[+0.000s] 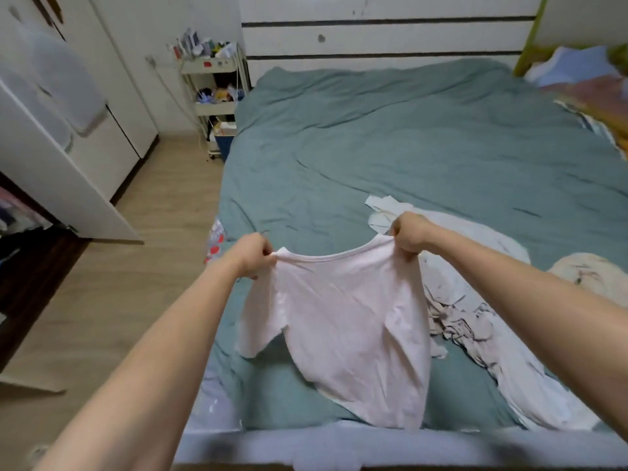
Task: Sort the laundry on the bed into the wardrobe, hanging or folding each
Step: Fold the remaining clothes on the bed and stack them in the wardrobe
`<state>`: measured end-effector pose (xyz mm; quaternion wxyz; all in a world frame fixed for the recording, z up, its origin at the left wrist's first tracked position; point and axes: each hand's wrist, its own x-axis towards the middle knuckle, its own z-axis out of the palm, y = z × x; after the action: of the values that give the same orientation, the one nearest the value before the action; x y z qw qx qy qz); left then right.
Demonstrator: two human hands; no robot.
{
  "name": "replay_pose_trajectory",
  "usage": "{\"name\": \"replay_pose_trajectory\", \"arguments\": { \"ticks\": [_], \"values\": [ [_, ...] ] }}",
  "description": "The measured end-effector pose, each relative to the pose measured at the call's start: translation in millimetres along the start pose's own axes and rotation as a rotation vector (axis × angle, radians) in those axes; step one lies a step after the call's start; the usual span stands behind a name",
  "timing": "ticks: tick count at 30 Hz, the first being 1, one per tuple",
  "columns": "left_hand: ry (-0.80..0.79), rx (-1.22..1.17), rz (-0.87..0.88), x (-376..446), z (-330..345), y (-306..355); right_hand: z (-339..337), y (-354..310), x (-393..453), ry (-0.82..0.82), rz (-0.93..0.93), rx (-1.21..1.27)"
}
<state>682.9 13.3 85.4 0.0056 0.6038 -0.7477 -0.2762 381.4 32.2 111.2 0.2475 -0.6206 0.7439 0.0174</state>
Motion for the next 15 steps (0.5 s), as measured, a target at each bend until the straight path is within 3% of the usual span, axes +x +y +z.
{"name": "replay_pose_trajectory", "arguments": {
  "ticks": [6, 9, 15],
  "values": [
    [0.151, -0.156, -0.169, 72, 63, -11, 72, 39, 83, 0.246, 0.053, 0.157],
    [0.220, -0.155, -0.202, 120, 89, -15, 95, 56, 140, 0.268, 0.071, 0.238],
    [0.212, -0.102, -0.195, 219, 136, -25, 128, 74, 251, 0.289, 0.057, 0.365]
  ]
}}
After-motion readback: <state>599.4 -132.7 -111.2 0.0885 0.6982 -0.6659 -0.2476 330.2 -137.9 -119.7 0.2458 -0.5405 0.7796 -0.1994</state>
